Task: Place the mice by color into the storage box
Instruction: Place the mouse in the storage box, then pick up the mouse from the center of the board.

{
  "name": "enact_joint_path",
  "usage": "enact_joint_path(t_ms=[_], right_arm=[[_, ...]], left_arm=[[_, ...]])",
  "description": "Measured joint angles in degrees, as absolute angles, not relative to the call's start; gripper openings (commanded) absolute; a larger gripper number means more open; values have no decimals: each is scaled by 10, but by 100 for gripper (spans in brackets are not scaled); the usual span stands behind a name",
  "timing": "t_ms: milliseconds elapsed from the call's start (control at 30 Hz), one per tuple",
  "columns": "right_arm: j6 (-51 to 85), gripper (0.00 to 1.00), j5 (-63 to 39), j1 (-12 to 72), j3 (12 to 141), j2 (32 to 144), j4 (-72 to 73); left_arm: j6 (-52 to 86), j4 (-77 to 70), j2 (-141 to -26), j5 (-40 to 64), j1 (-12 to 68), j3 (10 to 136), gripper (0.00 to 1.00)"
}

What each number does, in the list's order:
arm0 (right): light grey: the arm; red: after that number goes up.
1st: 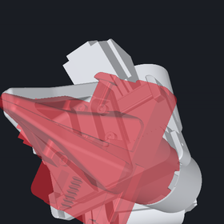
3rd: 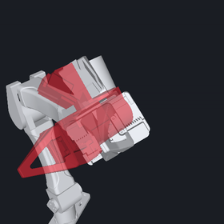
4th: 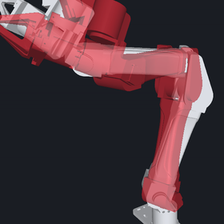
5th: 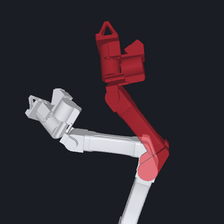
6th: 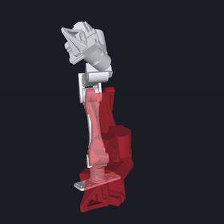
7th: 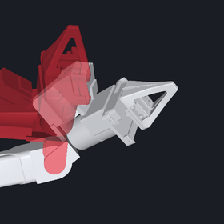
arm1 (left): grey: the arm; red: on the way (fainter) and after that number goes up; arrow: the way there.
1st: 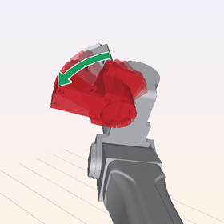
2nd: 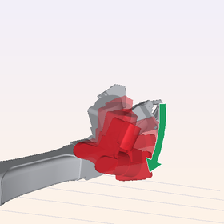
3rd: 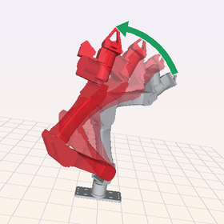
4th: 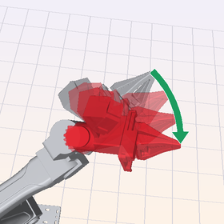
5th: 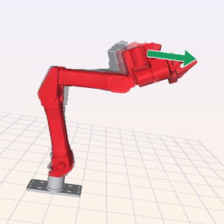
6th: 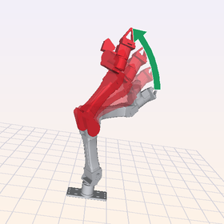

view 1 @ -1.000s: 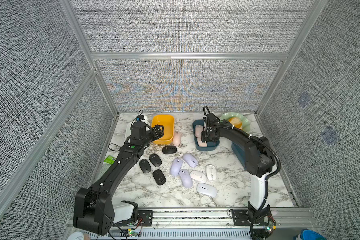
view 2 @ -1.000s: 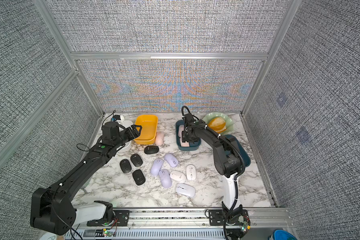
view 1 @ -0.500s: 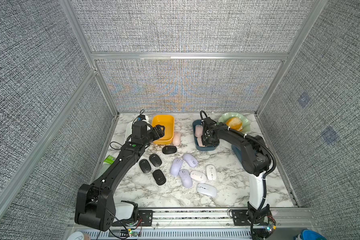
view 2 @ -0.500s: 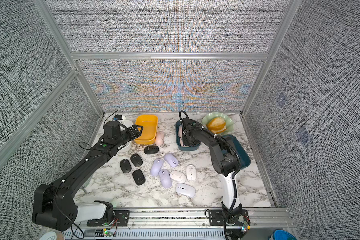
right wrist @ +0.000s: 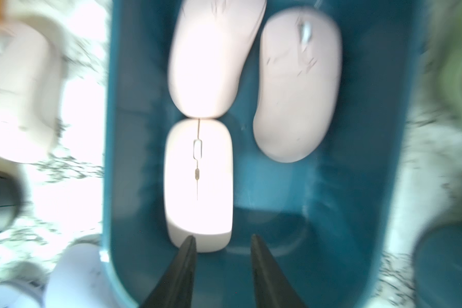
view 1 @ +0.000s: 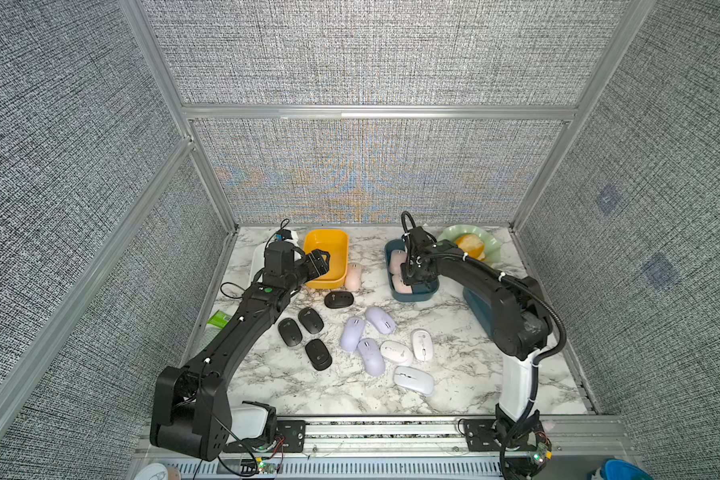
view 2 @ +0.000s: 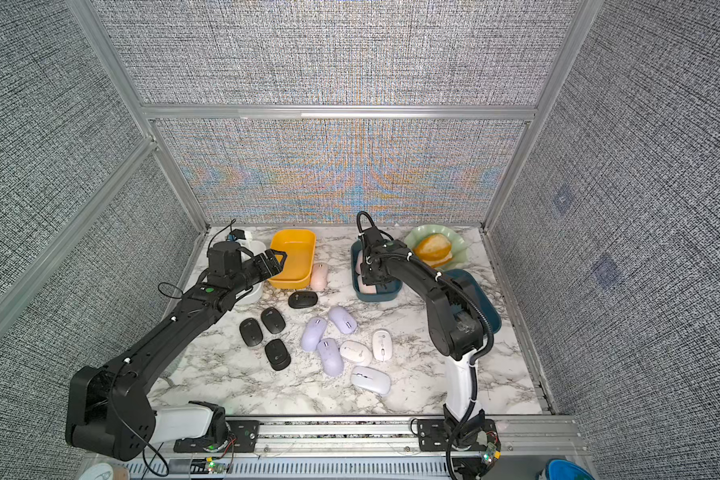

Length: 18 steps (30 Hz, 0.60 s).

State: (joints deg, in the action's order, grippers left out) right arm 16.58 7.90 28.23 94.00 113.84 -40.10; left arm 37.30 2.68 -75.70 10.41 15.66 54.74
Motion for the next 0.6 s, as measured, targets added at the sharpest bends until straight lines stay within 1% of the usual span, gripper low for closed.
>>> enact_joint_path(t_ms=[167, 267, 433, 600], right_arm=[[175, 43, 108, 329, 936, 1102, -381], [181, 51, 121, 365, 938, 1098, -359], [188, 60, 126, 409, 968, 1135, -339], [196, 66, 130, 437, 1009, 1184, -336]], left_arm=[[371, 35, -744, 81, 156, 548, 83], [371, 40, -728, 59, 155, 546, 83], [371, 48, -715, 19, 153, 540, 83], [369, 53, -716, -1, 152, 543, 83]])
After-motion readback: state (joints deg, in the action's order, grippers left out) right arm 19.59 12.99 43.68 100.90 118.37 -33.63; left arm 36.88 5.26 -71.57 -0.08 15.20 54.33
